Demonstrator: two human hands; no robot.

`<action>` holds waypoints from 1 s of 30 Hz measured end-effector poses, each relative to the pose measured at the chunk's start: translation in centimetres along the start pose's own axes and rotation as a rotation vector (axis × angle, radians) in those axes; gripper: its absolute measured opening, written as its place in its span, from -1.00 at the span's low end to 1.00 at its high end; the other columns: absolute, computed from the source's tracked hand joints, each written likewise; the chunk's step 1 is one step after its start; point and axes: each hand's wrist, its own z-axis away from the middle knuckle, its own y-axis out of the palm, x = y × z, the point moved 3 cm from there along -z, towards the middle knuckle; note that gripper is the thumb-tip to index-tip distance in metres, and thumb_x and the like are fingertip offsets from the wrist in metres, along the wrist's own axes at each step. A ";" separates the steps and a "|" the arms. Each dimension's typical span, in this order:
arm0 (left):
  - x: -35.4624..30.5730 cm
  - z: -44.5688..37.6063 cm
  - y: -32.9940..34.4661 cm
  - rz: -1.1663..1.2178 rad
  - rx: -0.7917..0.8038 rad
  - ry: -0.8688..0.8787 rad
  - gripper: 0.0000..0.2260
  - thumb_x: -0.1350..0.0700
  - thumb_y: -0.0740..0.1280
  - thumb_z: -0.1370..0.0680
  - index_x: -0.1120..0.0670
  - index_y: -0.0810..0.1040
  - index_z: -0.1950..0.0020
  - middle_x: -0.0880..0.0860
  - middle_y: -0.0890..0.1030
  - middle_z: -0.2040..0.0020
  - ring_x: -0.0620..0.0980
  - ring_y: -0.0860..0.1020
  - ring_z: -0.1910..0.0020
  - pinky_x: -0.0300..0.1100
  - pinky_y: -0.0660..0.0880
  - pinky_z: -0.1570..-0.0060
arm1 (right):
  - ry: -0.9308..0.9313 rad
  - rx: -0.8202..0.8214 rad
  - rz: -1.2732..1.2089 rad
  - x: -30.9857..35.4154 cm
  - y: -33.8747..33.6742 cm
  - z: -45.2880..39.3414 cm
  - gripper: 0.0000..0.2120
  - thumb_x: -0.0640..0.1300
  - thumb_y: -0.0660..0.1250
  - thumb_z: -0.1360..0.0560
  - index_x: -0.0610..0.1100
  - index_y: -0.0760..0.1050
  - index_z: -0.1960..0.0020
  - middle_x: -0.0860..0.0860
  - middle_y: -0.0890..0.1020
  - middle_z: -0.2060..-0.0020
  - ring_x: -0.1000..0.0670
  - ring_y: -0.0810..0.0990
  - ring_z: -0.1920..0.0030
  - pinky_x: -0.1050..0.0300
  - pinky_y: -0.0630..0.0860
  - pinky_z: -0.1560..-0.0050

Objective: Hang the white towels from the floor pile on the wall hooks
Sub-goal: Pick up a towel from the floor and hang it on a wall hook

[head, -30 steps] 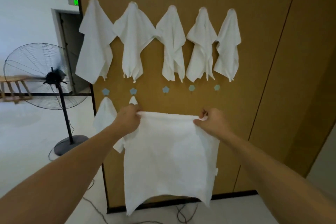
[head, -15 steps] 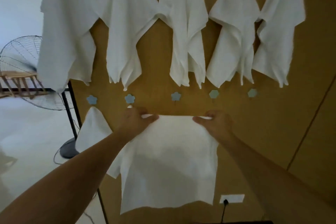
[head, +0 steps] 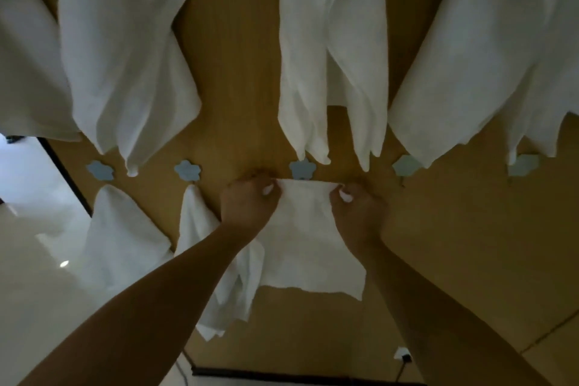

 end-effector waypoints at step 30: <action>2.0 3.5 4.9 0.510 -0.007 0.214 -0.67 0.24 0.16 -0.43 0.19 0.64 -0.08 0.09 0.61 -0.02 0.04 0.59 0.03 -0.10 0.58 0.10 | -0.046 -0.042 0.225 5.1 6.0 3.1 -0.75 -0.01 0.24 -0.54 -0.17 0.56 0.15 -0.05 0.60 0.29 -0.04 0.56 0.27 0.14 0.46 0.21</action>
